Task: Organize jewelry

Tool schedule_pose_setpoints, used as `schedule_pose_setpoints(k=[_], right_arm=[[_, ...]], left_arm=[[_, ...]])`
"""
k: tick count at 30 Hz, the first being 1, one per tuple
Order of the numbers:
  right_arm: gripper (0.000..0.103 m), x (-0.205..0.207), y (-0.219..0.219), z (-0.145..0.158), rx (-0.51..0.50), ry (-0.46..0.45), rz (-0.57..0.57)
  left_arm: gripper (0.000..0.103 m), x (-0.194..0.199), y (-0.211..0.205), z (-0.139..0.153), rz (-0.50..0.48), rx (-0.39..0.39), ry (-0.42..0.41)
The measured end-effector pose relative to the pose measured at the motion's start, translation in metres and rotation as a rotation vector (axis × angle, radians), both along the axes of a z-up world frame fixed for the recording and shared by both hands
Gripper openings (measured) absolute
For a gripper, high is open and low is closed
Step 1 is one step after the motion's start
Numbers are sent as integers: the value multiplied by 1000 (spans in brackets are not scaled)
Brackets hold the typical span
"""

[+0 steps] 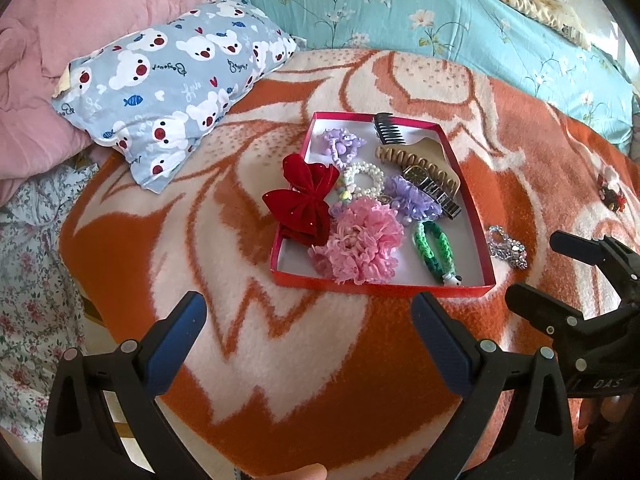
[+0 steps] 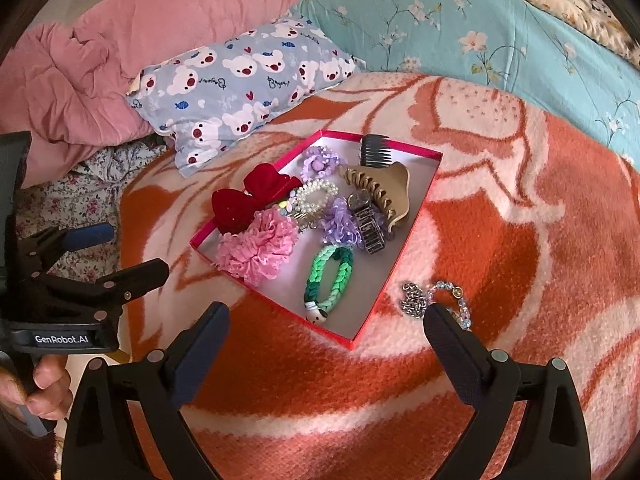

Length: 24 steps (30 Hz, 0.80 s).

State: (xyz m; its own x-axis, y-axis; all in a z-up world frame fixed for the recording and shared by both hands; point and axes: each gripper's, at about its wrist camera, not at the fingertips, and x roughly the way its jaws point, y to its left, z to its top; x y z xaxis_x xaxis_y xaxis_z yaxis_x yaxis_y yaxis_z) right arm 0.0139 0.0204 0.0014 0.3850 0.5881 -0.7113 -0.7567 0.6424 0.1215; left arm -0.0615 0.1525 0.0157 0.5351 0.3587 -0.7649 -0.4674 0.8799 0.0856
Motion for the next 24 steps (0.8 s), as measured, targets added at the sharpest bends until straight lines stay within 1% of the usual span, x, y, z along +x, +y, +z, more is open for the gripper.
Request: schedule_pose_setpoints(k=[24], right_arm=[[98, 1, -5, 0, -2, 5, -25]], left_arm=[[103, 2, -6, -2, -12, -3, 18]])
